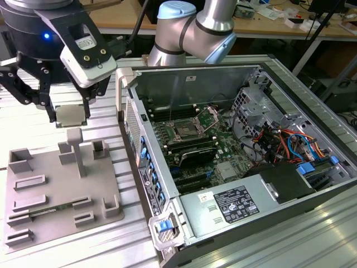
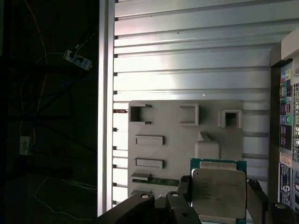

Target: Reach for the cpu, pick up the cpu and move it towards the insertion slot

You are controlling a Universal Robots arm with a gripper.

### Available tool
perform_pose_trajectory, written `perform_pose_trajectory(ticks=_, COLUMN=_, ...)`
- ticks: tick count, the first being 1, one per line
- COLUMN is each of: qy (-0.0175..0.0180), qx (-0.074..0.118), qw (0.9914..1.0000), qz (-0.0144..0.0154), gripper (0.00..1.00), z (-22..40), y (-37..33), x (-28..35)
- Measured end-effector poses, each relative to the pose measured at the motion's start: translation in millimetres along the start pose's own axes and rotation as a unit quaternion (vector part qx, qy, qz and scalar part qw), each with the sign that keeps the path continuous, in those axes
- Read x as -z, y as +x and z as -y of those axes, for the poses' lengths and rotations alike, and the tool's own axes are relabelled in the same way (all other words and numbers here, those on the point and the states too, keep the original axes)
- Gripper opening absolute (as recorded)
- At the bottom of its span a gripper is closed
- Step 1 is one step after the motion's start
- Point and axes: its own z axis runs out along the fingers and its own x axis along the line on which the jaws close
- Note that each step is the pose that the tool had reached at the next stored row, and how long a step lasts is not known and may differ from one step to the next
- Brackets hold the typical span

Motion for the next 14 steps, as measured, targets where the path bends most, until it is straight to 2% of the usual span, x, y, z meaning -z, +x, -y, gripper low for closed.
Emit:
perform_pose_trajectory(ticks=9, qy=0.0028, qx=0.000, qw=1.00000, qz=-0.0001, gripper=0.55, z=-13.6, y=-15.9, x=-0.2)
perform_pose_trajectory(ticks=14, qy=0.0040, qx=0.000, qw=0.99999, qz=-0.0002, gripper=0.55, z=-20.5, y=-27.7, x=-0.4)
